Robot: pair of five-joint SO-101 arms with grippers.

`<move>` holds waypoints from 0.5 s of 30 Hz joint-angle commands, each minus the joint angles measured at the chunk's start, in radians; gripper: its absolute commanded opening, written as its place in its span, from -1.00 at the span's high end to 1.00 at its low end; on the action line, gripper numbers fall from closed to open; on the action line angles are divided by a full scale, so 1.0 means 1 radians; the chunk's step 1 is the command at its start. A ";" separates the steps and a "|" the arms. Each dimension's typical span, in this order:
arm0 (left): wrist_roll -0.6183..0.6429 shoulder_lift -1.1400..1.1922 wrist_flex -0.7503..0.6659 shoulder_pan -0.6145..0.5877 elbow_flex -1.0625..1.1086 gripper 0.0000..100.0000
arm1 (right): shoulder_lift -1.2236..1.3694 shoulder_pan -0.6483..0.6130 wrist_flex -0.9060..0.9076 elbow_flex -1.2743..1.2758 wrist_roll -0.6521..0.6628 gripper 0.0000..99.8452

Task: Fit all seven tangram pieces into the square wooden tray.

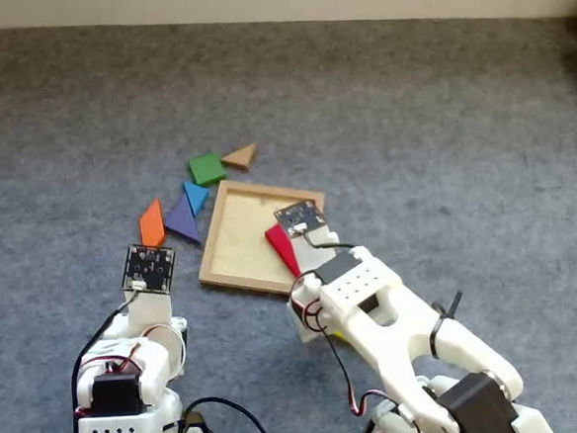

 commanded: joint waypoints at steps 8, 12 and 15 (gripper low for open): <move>0.003 0.002 0.003 -0.010 0.021 0.99 | -0.027 -0.005 -0.010 0.015 -0.009 0.35; 0.003 0.002 0.003 -0.010 0.021 0.99 | -0.027 -0.005 -0.010 0.013 -0.009 0.44; 0.003 0.002 0.003 -0.010 0.021 0.99 | -0.027 -0.004 -0.010 0.012 -0.009 0.44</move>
